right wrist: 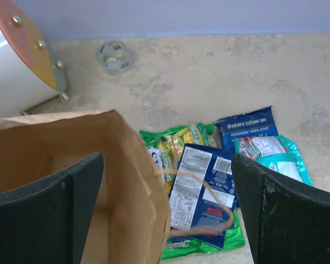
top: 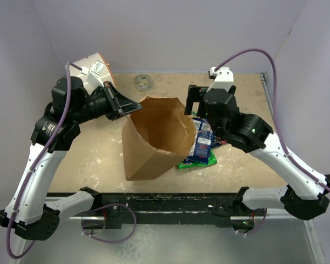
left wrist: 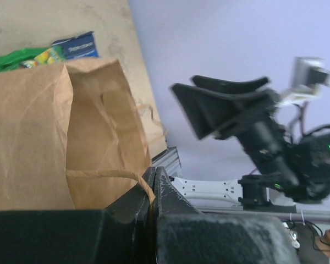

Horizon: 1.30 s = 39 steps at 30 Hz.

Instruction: Take the snacks out of the paper bag

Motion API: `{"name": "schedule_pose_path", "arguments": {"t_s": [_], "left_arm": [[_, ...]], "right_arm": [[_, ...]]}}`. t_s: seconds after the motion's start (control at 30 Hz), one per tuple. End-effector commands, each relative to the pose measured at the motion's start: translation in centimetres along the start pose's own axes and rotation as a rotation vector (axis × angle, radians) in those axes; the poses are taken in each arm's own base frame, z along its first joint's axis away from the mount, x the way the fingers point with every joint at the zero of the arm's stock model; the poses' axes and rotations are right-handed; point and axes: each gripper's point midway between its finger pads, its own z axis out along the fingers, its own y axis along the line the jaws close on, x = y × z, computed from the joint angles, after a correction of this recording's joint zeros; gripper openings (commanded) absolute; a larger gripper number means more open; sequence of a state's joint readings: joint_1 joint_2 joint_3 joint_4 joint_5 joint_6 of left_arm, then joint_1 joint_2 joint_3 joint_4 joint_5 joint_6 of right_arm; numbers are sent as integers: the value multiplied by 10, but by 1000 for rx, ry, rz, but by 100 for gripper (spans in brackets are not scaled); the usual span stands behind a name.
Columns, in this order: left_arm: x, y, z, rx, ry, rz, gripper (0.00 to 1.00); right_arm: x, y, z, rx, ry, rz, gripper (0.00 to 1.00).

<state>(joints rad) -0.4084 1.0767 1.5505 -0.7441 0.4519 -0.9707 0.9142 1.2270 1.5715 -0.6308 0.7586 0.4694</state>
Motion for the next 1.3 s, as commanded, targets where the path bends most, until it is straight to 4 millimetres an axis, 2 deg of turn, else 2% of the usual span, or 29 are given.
{"name": "schedule_pose_path", "arguments": {"t_s": [0.0, 0.13, 0.2, 0.4, 0.5, 0.53, 0.67, 0.77, 0.8, 0.83, 0.87, 1.03, 1.17, 1.27], "left_arm": [[-12, 32, -12, -179, -109, -8, 0], [-12, 70, -27, -357, -147, 40, 0], [-11, 83, -35, -426, -155, 41, 1], [-19, 97, -59, -527, -254, 56, 13], [-17, 102, -72, -545, -301, 38, 18], [-17, 102, -75, -537, -313, 33, 22], [-17, 95, -80, -500, -335, 36, 52], [-18, 91, -88, -502, -351, 38, 64], [-18, 92, -92, -520, -356, 27, 82], [-17, 95, -97, -548, -363, 9, 94], [-17, 97, -103, -575, -374, -17, 98], [-6, 117, -124, -753, -370, -155, 99], [-2, 112, -140, -790, -368, -185, 99], [-8, 103, -155, -763, -415, -142, 99]], "right_arm": [[-35, -8, -14, 8, -75, 33, 100], [-41, -7, -19, -1, -59, 33, 100], [-42, -5, -21, -12, -56, 52, 100], [-39, 3, -24, -72, -35, 43, 100], [-40, 5, -24, -82, -29, 22, 99], [-40, 5, -25, -80, -24, 17, 100], [-42, 5, -28, -90, -10, 2, 99], [-43, 6, -37, -129, 0, 20, 100], [-43, 6, -40, -148, 4, 28, 100], [-43, 6, -45, -162, 5, 36, 99], [-44, 4, -48, -169, 6, 46, 99], [-40, -10, -59, -146, 27, 58, 100], [-37, -17, -63, -116, 66, 62, 99], [-39, -25, -71, -97, 83, 64, 100]]}}
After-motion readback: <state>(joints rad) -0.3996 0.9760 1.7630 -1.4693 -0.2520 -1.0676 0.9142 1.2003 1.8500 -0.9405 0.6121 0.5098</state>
